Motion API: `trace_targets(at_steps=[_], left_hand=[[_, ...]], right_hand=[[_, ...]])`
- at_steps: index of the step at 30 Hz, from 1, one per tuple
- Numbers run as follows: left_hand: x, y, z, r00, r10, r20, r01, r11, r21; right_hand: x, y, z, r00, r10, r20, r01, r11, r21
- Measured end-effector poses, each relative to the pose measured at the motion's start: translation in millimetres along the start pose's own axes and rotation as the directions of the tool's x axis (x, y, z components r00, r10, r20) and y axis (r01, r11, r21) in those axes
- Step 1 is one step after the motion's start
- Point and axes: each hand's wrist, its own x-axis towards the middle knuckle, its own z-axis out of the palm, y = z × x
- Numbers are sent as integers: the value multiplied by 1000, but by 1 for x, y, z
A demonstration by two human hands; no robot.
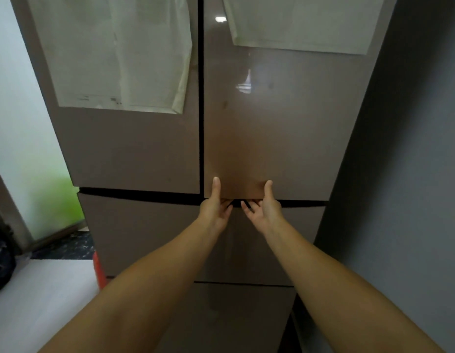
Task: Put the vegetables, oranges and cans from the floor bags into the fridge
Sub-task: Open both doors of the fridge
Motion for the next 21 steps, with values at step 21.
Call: trace_targets(at_steps=[21], left_hand=[[-179,-19,84,841,273,467,-491,747,448]], right_hand=[[-199,-89,-117,666,-724,183,672,474,-569]])
